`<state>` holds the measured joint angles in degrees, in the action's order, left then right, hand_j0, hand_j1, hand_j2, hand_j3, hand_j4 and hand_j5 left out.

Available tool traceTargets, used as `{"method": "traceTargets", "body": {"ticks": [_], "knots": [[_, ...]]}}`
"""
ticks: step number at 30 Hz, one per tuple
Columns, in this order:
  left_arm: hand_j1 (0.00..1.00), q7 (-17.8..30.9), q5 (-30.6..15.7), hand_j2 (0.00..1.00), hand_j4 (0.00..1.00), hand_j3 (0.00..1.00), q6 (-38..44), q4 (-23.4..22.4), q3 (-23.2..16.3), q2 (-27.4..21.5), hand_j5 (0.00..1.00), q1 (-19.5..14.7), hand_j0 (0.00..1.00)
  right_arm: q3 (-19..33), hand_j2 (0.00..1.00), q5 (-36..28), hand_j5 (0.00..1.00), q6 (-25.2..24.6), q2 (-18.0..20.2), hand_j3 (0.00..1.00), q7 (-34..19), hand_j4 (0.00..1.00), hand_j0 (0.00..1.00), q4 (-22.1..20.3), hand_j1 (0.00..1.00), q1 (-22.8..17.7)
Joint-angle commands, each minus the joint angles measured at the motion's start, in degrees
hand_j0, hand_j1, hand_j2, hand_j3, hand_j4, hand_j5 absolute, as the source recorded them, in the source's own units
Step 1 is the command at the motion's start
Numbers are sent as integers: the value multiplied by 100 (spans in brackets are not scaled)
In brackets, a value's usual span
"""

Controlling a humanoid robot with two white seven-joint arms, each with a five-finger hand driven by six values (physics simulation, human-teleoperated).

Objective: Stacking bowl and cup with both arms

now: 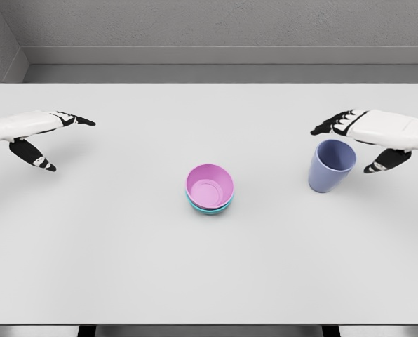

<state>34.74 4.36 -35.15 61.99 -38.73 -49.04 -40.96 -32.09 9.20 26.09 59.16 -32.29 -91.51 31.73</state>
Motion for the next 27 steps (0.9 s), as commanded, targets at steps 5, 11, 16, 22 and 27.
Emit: {"method": "traceTargets", "body": {"ticks": [5, 11, 16, 22, 27], "knots": [[100, -2, -40, 100, 100, 100, 15, -2, 6, -9, 100, 9, 100, -482, 100, -15, 100, -25, -159, 100, -102, 100, 100, 309, 100, 299], [100, -2, -40, 100, 100, 100, 15, -2, 6, -9, 100, 18, 100, -517, 100, -15, 100, -25, -194, 100, -243, 100, 100, 345, 100, 299], [100, -2, -31, 100, 100, 100, 15, -2, 15, -9, 100, 18, 100, -535, 100, -24, 100, -25, -212, 100, -243, 100, 100, 389, 100, 290], [100, -2, -31, 100, 100, 100, 15, -2, 15, -9, 100, 18, 100, -702, 100, -24, 100, -306, -282, 100, -271, 100, 100, 450, 100, 501], [100, -2, -31, 100, 100, 100, 15, -2, 15, -9, 100, 18, 100, -781, 100, -24, 100, -315, -370, 100, -271, 100, 100, 459, 100, 589]]}}
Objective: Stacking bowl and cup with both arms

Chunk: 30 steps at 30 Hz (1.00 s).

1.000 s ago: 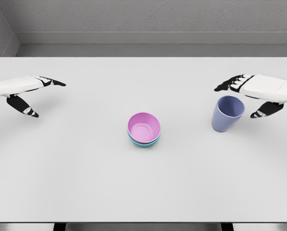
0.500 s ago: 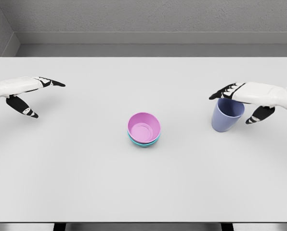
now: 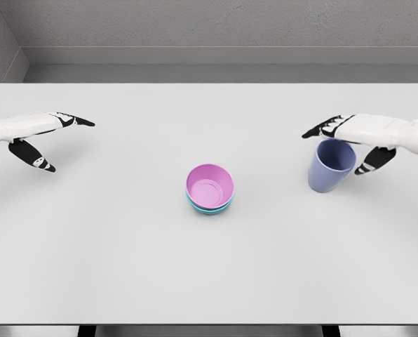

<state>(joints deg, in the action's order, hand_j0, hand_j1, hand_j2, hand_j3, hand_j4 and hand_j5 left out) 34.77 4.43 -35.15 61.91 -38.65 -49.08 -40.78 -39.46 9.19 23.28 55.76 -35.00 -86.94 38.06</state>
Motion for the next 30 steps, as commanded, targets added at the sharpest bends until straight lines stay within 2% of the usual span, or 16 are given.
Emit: {"method": "traceTargets", "body": {"ticks": [1, 11, 16, 19, 27, 28, 30], "knots": [[100, -5, -38, 100, 100, 100, 15, 5, 7, -5, 100, 0, 100, -114, 100, -14, 100, -34, -65, 100, 0, 100, 100, 54, 100, 9], [100, 4, -38, 100, 100, 100, 15, 5, 7, -5, 100, 0, 100, -194, 100, -14, 100, -16, -83, 100, 0, 100, 100, 133, 100, 44], [100, -5, -38, 100, 100, 100, 15, 5, -2, -5, 100, 0, 100, -211, 93, -14, 93, 10, -91, 93, 0, 93, 93, 116, 93, 44], [100, 4, -38, 100, 100, 100, 15, 5, 7, -5, 100, 0, 100, -220, 93, -14, 93, 10, -162, 93, 0, 93, 93, 133, 93, 35], [100, 4, -38, 100, 100, 100, 15, 5, -2, -5, 100, 0, 100, -220, 85, -14, 85, 10, -153, 85, 0, 85, 85, 124, 85, 35], [100, -5, -38, 100, 100, 100, 15, 5, 7, -5, 100, 0, 100, -220, 79, -5, 79, 19, -153, 79, 0, 79, 79, 116, 79, 35], [100, 4, -38, 100, 100, 100, 15, 5, -2, -5, 100, 0, 100, -220, 78, -14, 78, 19, -153, 78, 0, 78, 78, 98, 78, 35]]}}
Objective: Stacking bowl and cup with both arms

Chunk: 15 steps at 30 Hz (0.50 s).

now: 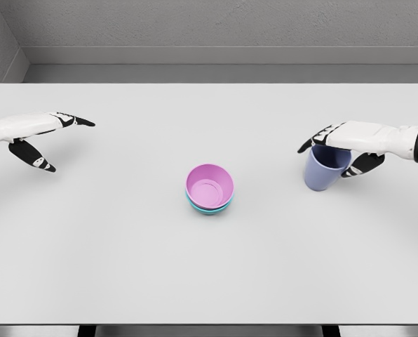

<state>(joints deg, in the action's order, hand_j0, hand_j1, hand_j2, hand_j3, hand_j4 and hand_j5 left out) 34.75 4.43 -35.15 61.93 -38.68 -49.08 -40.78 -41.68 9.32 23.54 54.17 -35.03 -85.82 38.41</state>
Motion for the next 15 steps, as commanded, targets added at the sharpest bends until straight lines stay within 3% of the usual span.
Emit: {"method": "traceTargets", "body": {"ticks": [1, 15], "knots": [[100, 5, -39, 100, 100, 100, 15, 3, 9, -5, 100, 0, 100, 2, 75, -27, 75, -8, 5, 75, 3, 75, 75, -22, 75, 0], [100, -4, -39, 100, 100, 100, 15, 3, 9, -5, 100, 0, 100, 38, 75, -36, 75, -25, 5, 75, 3, 75, 75, -58, 75, 53]]}}
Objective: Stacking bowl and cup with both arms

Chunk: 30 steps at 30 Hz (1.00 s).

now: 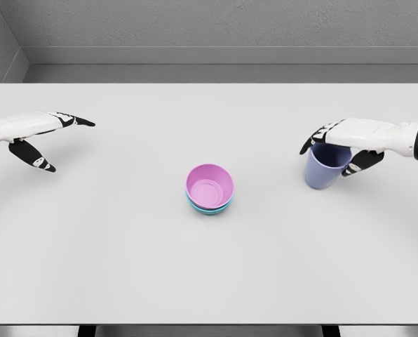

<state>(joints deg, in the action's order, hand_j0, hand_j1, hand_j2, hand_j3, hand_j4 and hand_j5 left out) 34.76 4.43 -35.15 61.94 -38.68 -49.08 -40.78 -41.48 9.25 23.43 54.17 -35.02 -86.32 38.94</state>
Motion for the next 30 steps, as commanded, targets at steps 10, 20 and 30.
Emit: {"method": "traceTargets", "body": {"ticks": [10, 20, 30], "knots": [[100, -4, -48, 100, 100, 100, 15, 2, 9, -5, 100, 0, 100, 26, 71, -28, 71, -23, -2, 71, 2, 71, 71, -139, 71, 114], [100, -4, -48, 100, 100, 100, 15, 2, 9, -5, 100, 0, 100, 35, 71, -37, 71, -32, -90, 71, 2, 71, 71, -183, 71, 316], [100, -4, -48, 100, 100, 100, 15, 2, 9, -14, 100, 0, 100, 35, 71, -46, 71, -40, -108, 71, 2, 71, 71, -447, 71, 466]]}}
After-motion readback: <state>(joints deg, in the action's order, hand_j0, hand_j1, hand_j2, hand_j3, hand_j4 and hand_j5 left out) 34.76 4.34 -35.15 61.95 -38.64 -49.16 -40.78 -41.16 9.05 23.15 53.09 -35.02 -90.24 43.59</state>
